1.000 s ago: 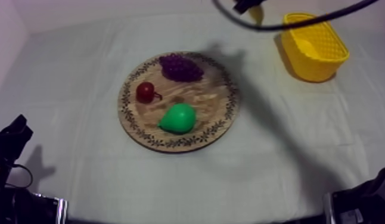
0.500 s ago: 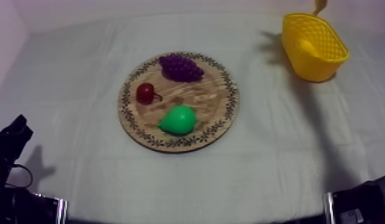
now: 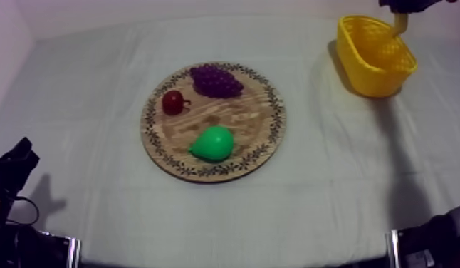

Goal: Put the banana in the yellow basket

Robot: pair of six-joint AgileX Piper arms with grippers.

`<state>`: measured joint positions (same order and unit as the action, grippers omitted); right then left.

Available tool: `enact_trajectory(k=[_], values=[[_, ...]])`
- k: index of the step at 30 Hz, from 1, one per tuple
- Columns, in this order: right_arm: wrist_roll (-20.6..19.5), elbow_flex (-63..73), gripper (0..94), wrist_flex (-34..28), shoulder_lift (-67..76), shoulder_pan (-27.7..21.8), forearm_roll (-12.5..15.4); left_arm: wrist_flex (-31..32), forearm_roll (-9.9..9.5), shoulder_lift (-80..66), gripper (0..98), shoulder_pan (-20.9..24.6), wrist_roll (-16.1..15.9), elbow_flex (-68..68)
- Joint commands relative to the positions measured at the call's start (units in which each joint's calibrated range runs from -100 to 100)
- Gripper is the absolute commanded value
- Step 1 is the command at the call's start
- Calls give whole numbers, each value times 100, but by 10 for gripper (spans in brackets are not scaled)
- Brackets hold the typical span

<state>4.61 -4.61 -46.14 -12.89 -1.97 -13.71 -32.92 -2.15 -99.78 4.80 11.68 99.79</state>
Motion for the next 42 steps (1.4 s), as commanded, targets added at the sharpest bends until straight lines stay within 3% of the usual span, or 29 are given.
enact_trajectory(k=[1, 7, 10, 15, 20, 23, 28, 32, 35, 42], values=[[33, -48, 70, -29, -114, -3, 29, 2, -3, -5, 1, 1, 2, -1], [38, -7, 96, -18, -494, -75, 80, 2, -3, -5, 1, 1, 1, -1], [73, -1, 200, 14, -622, -109, 80, 2, -3, -5, 1, 1, 2, -1], [174, -203, 473, 251, -680, -134, 58, 2, -3, -5, 1, 1, 2, -1], [162, -418, 538, 459, -481, -102, 85, 2, -3, -5, 1, 1, 2, -1], [118, -684, 470, 764, -114, -111, 190, 2, -3, -5, 1, 1, 2, -1], [-150, -1570, 177, 1536, 983, -169, 405, 2, -3, -5, 1, 1, 1, -1], [-414, -2651, 52, 2026, 2181, -189, 388, 2, -3, -5, 1, 1, 0, -1], [-625, -3540, 22, 2252, 3157, -150, 230, 2, -3, -5, 1, 1, -1, -1], [-1540, -5824, 8, 2811, 5351, -79, -593, 2, -3, -5, 1, 1, 1, -1]])
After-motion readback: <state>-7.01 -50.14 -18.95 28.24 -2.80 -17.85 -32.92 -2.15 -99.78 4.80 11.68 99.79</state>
